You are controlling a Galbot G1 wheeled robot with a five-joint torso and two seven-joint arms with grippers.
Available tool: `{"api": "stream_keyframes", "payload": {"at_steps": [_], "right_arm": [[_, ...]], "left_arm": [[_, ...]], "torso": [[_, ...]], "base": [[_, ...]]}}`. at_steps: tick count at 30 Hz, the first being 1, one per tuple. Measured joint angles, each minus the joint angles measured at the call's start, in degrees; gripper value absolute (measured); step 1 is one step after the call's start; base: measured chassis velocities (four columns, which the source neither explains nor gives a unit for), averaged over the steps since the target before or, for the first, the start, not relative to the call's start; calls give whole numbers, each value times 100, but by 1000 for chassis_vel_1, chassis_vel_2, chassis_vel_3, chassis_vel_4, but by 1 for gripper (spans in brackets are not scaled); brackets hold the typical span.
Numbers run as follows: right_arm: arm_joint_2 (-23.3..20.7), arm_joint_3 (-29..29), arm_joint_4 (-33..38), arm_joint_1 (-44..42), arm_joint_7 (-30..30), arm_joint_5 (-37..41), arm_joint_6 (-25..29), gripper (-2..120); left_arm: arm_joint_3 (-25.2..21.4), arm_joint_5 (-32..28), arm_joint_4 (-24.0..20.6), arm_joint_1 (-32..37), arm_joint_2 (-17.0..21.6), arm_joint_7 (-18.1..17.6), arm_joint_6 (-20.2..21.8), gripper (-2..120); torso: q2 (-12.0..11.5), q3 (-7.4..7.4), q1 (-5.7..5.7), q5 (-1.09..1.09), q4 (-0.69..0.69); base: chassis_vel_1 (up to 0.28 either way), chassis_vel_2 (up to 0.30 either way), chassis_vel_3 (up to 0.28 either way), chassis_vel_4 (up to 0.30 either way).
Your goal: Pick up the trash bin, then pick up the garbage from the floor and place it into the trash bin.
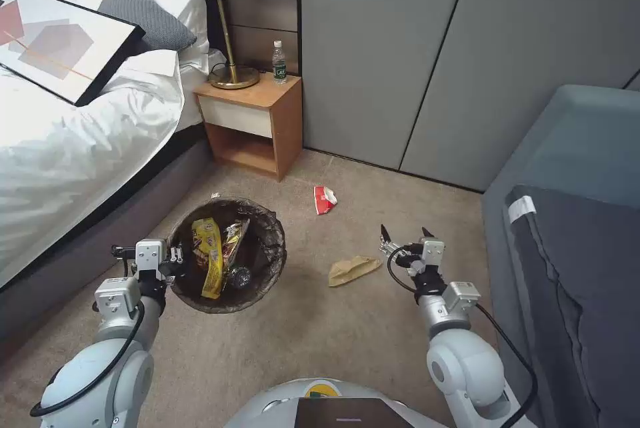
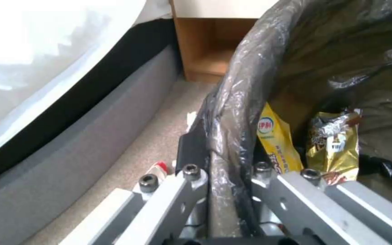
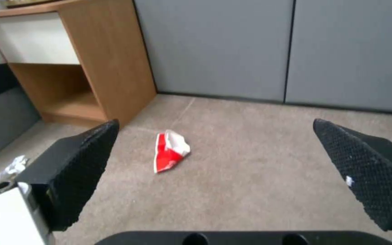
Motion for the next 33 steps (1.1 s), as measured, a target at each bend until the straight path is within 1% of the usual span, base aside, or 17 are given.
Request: {"api": "stream_keyframes", "payload": {"at_steps": [5,10,11,15,17,19,20,25,31,33], "right_arm": [[-41,-72,-222,226,126,443,-299,100],[-85,-156,-391,376,241,773,-474,100],[-108,-201,-494,461,304,925,-546,100],[-140,-262,-702,617,350,1095,-662,100],[-143,-312,-894,750,398,1192,-741,100],[-118,-396,-1230,976,488,1331,-866,100],[-118,-396,-1230,976,488,1331,-866,100],[-113,-651,-1763,1354,897,1644,-964,100],[-94,-832,-2039,1620,1222,1979,-1026,100],[-90,-978,-2200,1798,1489,2226,-1038,100]], "left_arm": [[5,10,-4,4,-9,-1,-3,4],[10,18,-6,5,-12,0,-4,4],[10,25,-7,5,-16,0,-7,4],[12,34,-7,13,-22,0,-13,4],[12,43,-7,20,-28,0,-18,4],[14,44,-9,27,-30,-1,-19,4],[14,44,-9,27,-30,-1,-19,4],[10,40,-15,29,-27,-11,-18,4],[10,39,-16,27,-28,-13,-15,4],[16,40,-16,24,-33,-14,-15,4]], "torso": [[0,0,0,0,0],[0,0,0,0,0],[0,0,0,0,0],[0,0,0,0,0],[0,0,0,0,0],[0,0,0,0,0],[0,0,0,0,0],[0,0,0,0,0],[0,0,0,0,0],[0,0,0,-1,0]], "base": [[0,0,0,0],[0,0,0,0],[0,0,0,0],[0,0,0,0],[0,0,0,0],[0,0,0,0],[0,0,0,0],[0,0,0,0],[0,0,0,0],[0,0,0,0]]}}
